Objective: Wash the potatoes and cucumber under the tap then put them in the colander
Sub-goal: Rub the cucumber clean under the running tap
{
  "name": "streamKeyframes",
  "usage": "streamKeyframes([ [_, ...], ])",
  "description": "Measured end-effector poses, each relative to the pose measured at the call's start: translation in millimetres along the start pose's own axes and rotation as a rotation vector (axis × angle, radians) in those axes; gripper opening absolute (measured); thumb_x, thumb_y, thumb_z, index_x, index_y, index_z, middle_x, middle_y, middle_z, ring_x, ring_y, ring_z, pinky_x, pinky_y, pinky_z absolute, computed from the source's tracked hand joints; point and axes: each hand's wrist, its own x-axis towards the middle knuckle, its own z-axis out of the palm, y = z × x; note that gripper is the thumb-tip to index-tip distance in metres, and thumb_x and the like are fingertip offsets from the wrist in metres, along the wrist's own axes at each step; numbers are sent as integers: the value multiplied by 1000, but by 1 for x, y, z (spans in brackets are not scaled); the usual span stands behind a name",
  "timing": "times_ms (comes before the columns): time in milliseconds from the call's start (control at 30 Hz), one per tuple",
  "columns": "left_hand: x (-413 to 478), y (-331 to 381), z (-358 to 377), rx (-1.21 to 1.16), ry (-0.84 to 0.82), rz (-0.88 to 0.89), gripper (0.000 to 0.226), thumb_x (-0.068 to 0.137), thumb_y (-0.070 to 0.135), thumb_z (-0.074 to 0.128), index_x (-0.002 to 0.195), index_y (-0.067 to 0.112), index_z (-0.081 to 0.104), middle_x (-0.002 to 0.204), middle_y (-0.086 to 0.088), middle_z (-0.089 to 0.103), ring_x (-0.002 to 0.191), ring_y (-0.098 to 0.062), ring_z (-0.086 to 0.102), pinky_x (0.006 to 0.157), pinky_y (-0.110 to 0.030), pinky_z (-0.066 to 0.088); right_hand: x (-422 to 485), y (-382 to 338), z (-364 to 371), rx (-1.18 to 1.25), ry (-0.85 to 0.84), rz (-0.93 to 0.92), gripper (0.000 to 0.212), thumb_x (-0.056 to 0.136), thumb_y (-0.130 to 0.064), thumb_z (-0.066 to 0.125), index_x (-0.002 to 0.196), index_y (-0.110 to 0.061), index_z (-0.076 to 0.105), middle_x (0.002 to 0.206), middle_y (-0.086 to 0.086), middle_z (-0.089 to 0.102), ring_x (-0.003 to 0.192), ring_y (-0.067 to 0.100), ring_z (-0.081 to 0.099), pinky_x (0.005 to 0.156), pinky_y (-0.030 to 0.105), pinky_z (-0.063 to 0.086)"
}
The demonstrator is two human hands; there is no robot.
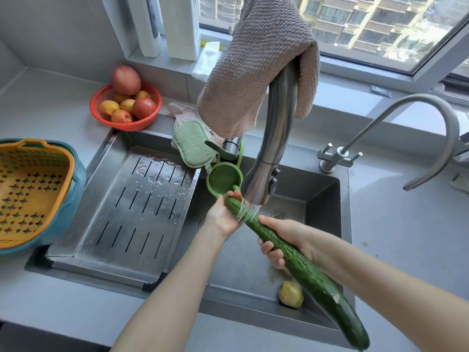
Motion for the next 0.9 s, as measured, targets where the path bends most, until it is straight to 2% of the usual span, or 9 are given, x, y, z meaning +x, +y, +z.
streamKeyframes([
  [33,-6,-4,5,17,-25,-10,51,102,47,22,100,14,61,92,-12,67,80,-26,66,82,-36,55,3,-4,1,57,-21,3,55,99,-55,27,69,-11,41,40,-2,41,24,9,36,28,12,32],
  [100,-17,-13,17,157,-49,4,51,104,37,18,106,5,58,74,-20,68,69,-28,65,69,-34,55,13,-11,3,128,-27,-13,58,99,-55,26,66,-10,42,39,-1,42,24,9,38,28,13,34],
  [200,-32,-27,23,484,-57,47,45,102,26,24,75,3,51,48,-5,52,33,-11,48,33,-17,40,24,-20,8,192,-25,-39,57,99,-50,29,62,-9,43,37,1,43,23,10,40,28,12,35],
  [300,-44,-30,17,731,-26,68,43,100,28,37,59,17,42,35,8,36,25,-3,35,47,-19,40,39,-26,13,300,-3,-104,58,99,-38,35,52,-7,46,35,3,43,23,11,40,29,13,37],
  [400,-63,-29,13,846,-135,47,25,100,19,38,78,18,51,57,2,49,50,-9,48,61,-28,44,62,-26,19,473,72,-227,60,97,-31,42,43,-7,54,43,6,51,30,16,49,37,19,45],
  [533,-75,-15,2,1000,-130,73,14,100,15,41,112,18,46,87,-6,52,68,-18,55,52,-34,57,81,-29,30,614,167,-405,37,96,-20,51,59,-13,45,50,4,45,31,14,46,38,17,40],
  [633,-81,-14,-9,1184,-97,65,9,98,17,44,97,10,48,80,-11,52,59,-19,57,45,-22,53,86,-35,30,750,243,-478,29,95,-15,51,67,-12,50,51,4,42,32,11,42,36,14,38],
  [733,-75,-13,-15,1190,-89,111,20,97,15,46,78,9,46,69,-9,45,47,-14,48,37,-17,40,93,-33,35,721,297,-487,28,94,-6,51,66,-10,53,52,5,48,38,14,46,42,18,40],
  [900,-75,5,-11,999,-187,-130,48,104,38,23,88,1,50,72,-12,51,48,-13,54,45,-21,49,91,-14,41,565,287,-430,27,87,-11,61,62,-8,54,59,9,55,52,23,51,56,32,43],
])
